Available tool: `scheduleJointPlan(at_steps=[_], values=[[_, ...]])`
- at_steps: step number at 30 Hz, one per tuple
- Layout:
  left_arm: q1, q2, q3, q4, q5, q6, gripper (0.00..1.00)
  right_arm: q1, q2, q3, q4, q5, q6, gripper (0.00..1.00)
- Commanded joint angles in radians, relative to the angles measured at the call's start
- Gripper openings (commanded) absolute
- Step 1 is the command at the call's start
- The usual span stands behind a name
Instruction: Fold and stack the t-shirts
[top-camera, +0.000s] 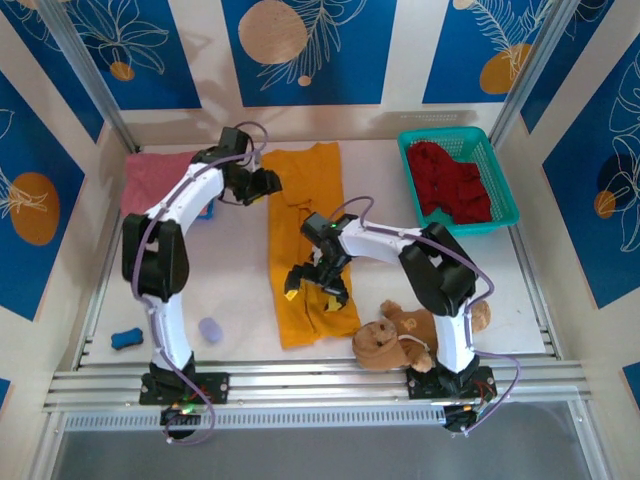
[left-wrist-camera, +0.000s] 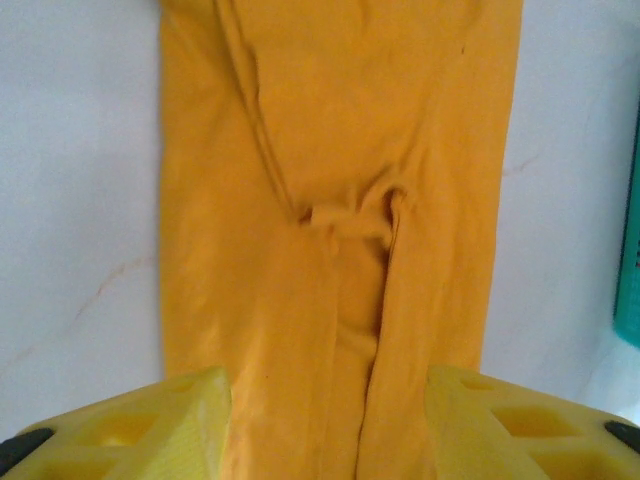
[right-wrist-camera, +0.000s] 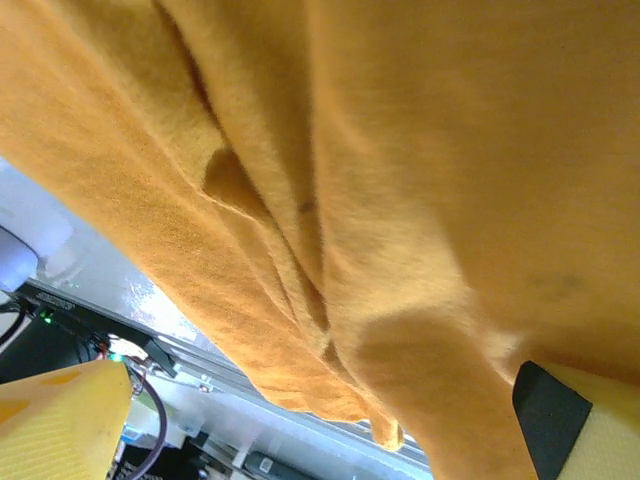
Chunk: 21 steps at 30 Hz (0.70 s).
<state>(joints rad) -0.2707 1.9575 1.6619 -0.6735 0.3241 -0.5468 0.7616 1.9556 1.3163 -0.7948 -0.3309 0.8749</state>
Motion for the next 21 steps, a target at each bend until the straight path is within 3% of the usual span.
scheduleJointPlan(at_steps=[1,6,9,14,18,21], values=[[-0.008,-0.123,-0.188,0.067,0.041,-0.013,0.54,-0.054,-0.059,-0.074,0.020,0.041,0.049,0.99],[-0.081,-0.266,-0.407,0.126,-0.044,-0.030,0.54,-0.097,-0.067,-0.115,0.025,0.061,0.033,0.99],[-0.125,-0.301,-0.491,0.176,-0.028,-0.077,0.54,-0.133,-0.071,-0.141,0.043,0.050,0.018,1.00],[-0.196,-0.337,-0.579,0.204,-0.043,-0.129,0.54,-0.167,-0.100,-0.160,0.041,0.072,0.010,0.99],[-0.261,-0.369,-0.627,0.199,-0.065,-0.153,0.54,-0.191,-0.093,-0.208,0.108,0.018,0.008,1.00],[-0.286,-0.370,-0.651,0.187,-0.080,-0.164,0.54,-0.174,-0.131,-0.184,0.079,0.071,-0.011,1.00]])
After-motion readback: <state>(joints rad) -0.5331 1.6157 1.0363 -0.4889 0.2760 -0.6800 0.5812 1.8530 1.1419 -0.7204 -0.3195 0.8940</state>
